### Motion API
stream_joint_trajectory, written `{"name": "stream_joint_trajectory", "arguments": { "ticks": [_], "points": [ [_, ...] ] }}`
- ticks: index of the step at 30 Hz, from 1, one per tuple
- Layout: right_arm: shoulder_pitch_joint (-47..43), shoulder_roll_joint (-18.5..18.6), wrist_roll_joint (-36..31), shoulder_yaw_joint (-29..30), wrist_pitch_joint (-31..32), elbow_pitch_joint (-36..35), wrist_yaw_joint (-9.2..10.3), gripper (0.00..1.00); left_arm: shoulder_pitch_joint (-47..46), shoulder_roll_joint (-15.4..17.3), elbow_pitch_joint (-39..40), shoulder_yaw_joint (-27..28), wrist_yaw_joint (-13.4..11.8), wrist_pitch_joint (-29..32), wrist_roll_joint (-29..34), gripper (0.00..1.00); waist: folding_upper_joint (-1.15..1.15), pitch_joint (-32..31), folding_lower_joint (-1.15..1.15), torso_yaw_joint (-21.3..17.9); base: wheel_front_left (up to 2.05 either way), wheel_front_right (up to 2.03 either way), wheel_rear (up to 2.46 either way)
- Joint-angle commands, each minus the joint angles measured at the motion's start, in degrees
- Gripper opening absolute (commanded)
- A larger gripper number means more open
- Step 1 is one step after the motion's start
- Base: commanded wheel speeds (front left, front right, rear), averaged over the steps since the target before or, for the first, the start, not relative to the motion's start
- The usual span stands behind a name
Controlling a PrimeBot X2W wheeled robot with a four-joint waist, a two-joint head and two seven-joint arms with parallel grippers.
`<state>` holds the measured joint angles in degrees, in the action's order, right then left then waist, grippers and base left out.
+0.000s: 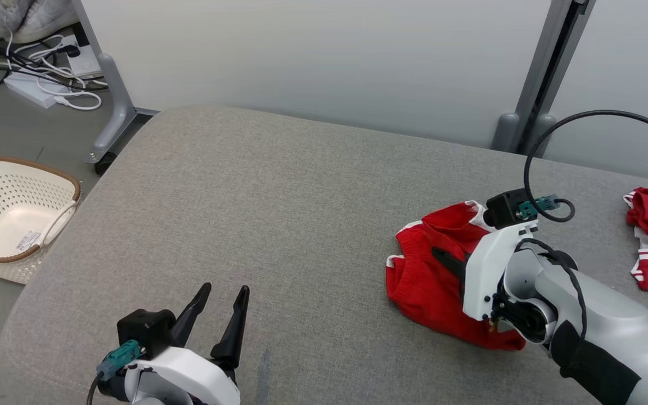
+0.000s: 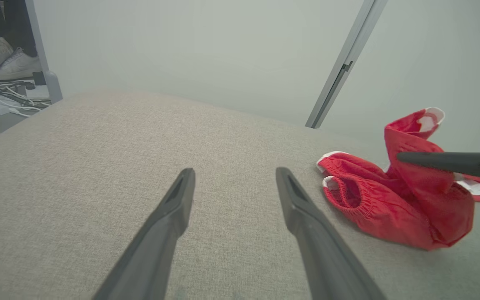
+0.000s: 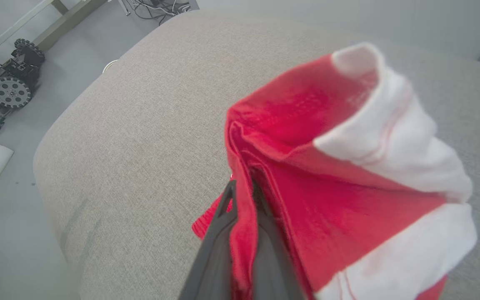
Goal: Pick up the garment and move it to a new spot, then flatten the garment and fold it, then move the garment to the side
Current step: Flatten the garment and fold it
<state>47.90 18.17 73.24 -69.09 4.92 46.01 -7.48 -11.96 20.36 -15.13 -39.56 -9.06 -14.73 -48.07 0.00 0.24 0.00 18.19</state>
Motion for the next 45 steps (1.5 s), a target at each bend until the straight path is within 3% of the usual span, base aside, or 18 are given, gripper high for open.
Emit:
{"name": "stream_joint_trajectory", "arguments": {
  "ticks": [1,4,6,8,9,10,11,20,24,31,37,45],
  "points": [
    [0.5,-0.8,0.8,-0.4,0.6,1.0,-0.05,0.0,-0.5,-0.3,-0.3,0.4,0.4,-0.2,-0.2,1.0,0.0,0.3,0.0,0.4,0.0,0.0,0.0],
    [0.5,-1.9,1.4,-1.0,1.1,2.5,-0.05,0.0,-0.7,-0.5,-0.7,0.5,0.6,-0.3,-0.1,1.0,0.0,0.6,0.0,0.7,0.0,0.0,0.0],
    [0.5,-2.5,1.7,-1.3,1.3,3.3,-0.05,0.13,-0.9,-0.6,-1.0,0.5,0.8,-0.3,0.0,1.0,0.0,0.7,0.0,0.8,0.0,0.0,0.0],
    [0.6,-2.9,1.8,-1.6,1.3,4.0,-0.05,0.41,-1.1,-0.8,-1.2,0.6,0.9,-0.3,0.1,1.0,0.0,0.9,0.0,0.9,0.0,0.0,0.0],
    [0.7,-3.1,1.9,-1.8,1.2,4.1,-0.05,0.68,-1.2,-0.8,-1.3,0.6,1.0,-0.3,0.1,1.0,0.0,0.9,0.0,0.8,0.0,0.0,0.0],
    [0.7,-3.1,1.9,-1.8,1.2,4.1,-0.05,0.68,-1.2,-0.8,-1.3,0.6,1.0,-0.3,0.1,1.0,0.0,0.9,0.0,0.8,0.0,0.0,0.0],
    [0.6,-3.2,2.1,-1.9,1.2,4.2,-0.05,1.0,-1.2,-0.8,-1.4,0.7,1.0,-0.3,0.2,1.0,0.0,0.9,0.0,0.8,0.0,0.0,0.0],
    [-0.3,-3.0,3.7,-2.8,-1.3,1.2,-0.05,1.0,-0.1,-0.3,-2.0,1.0,0.9,-0.3,0.1,1.0,0.0,-1.0,0.0,-0.8,0.0,0.0,0.0],
    [0.1,-1.2,4.5,-2.7,-3.5,-2.7,-0.05,1.0,0.5,0.0,-1.5,1.1,0.6,-0.3,0.1,1.0,0.0,-1.9,0.0,-2.1,0.0,0.0,0.0],
    [0.2,5.0,4.0,-1.5,-10.3,-8.3,-0.05,1.0,1.6,0.5,-0.5,1.5,-0.2,-0.3,-0.1,1.0,0.0,-2.9,0.0,-5.0,0.0,0.0,0.0],
    [-3.1,8.7,3.6,-0.3,-15.9,-6.9,-0.05,1.0,2.3,0.7,0.1,1.6,-0.5,-0.3,0.0,1.0,0.0,-3.1,0.0,-6.8,0.0,0.0,0.0],
    [-6.9,9.3,4.8,0.5,-17.4,-5.7,-0.05,1.0,2.7,1.0,0.6,1.9,-0.8,-0.4,0.4,1.0,0.0,-2.8,0.0,-8.0,0.0,0.0,0.0]
  ]
}}
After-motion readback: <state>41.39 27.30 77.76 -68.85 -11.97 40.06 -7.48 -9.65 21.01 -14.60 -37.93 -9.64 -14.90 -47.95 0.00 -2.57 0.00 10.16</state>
